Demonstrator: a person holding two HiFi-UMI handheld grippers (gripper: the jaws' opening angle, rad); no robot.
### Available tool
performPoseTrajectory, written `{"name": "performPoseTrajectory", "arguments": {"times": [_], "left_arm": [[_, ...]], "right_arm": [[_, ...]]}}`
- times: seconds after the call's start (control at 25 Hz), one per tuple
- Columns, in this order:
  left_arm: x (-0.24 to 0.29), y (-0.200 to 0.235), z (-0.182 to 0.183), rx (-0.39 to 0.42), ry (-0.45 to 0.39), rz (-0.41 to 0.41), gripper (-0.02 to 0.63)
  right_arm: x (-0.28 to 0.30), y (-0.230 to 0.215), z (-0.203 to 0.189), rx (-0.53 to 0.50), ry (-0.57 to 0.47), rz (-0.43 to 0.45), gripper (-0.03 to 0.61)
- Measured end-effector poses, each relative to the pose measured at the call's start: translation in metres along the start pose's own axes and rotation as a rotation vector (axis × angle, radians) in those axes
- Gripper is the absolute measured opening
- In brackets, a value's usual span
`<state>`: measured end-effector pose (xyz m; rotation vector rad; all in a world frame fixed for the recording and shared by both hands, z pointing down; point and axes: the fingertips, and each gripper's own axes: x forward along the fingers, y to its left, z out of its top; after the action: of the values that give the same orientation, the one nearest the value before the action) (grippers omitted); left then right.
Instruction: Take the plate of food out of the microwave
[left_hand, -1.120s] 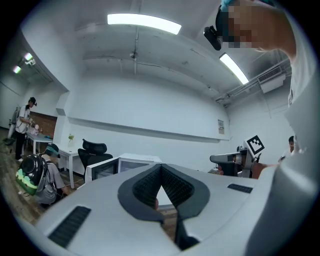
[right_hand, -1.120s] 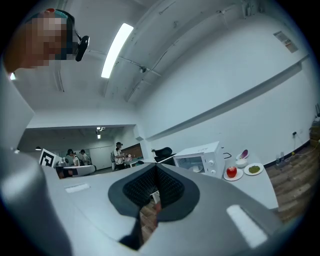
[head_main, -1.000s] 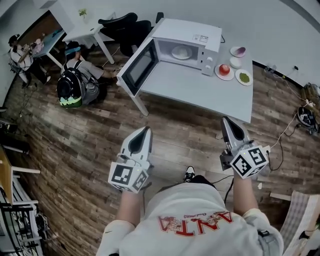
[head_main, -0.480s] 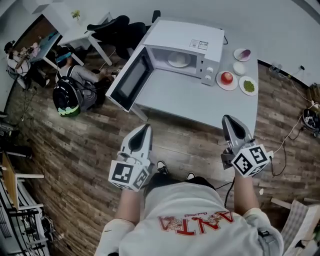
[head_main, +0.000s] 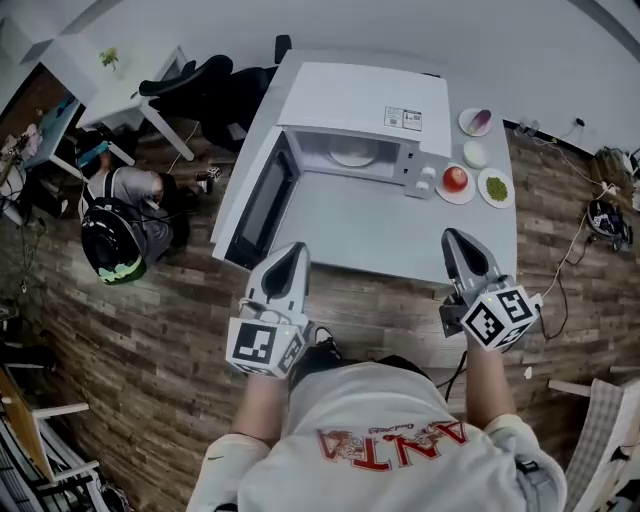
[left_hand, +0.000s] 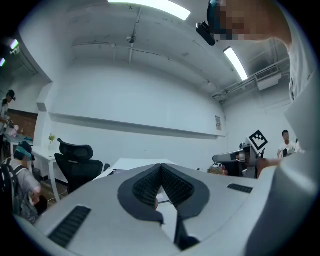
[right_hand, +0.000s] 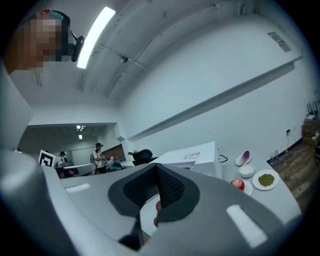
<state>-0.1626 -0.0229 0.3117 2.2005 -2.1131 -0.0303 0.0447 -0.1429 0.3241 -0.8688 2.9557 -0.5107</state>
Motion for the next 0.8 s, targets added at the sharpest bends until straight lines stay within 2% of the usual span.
{"name": "performPoseTrajectory", "arguments": {"times": [0.24, 0.4, 0.64, 0.8], "left_arm": [[0.025, 0.043, -0.004, -0.039, 0.019, -0.092, 0.008], [0.041, 0.054, -0.012, -0.054, 0.027, -0.117, 0.008], [0.072, 0.061, -0.026, -0.050, 0.064, -0.080, 0.008], [0.087, 0.066, -0.029, -0.061, 0.081, -0.030, 0.008]], "right_arm": [[0.063, 0.021, -0.005, 0.080, -0.006, -0.034, 0.000], [0.089, 0.013, -0.017, 0.155, 0.005, -0.051, 0.000], [0.120, -0.029, -0.033, 0.296, 0.011, -0.066, 0.000], [0.143, -0.049, -0.059, 0.454, 0.046, -0.047, 0.000]]}}
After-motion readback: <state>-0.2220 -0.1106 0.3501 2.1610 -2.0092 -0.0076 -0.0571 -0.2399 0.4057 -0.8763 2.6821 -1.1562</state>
